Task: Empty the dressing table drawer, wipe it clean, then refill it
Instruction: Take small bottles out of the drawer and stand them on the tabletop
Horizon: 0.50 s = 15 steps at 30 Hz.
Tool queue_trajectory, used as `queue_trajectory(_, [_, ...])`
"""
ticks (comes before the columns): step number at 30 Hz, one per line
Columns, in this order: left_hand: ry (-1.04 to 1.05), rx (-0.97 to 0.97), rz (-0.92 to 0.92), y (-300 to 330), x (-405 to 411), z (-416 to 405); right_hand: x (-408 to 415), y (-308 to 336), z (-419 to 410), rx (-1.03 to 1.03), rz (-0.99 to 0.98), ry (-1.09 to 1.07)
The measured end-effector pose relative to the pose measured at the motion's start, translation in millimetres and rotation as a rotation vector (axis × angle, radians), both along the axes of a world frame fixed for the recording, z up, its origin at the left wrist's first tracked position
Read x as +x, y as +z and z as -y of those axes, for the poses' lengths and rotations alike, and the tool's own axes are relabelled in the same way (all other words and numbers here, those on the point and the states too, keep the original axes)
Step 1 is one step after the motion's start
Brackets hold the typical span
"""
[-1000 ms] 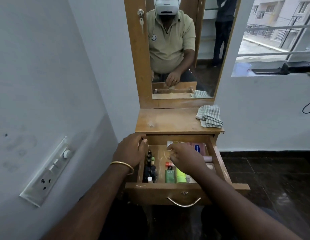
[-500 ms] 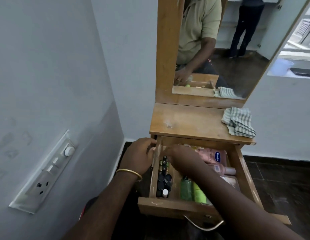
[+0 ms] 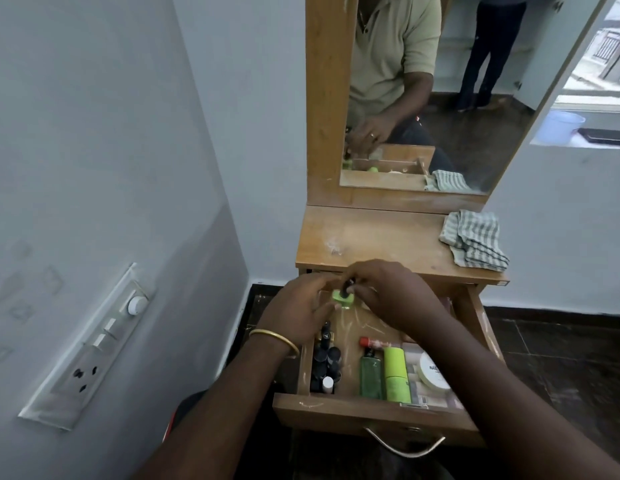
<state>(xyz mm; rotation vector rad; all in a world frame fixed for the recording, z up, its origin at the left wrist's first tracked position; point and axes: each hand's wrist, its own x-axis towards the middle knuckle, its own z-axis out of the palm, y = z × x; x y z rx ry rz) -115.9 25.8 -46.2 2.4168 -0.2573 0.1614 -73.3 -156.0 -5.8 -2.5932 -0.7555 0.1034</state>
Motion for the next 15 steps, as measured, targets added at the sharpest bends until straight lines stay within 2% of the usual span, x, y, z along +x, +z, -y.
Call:
queue_trajectory(7, [-0.003,-0.111,0.108,16,2,-5,-6,28,-3,0.291,0.032,0.058])
queue_trajectory(10, [0.041,-0.142,0.096,16,3,-13,-9,20,-5,0.419,-0.058,-0.006])
queue_trajectory(12, [0.08,-0.182,0.079,13,3,-20,-10,4,-5,0.369,-0.095,-0.054])
queue_trajectory(15, [0.116,-0.211,0.045,8,1,-28,-9,-30,-6,0.09,-0.076,-0.027])
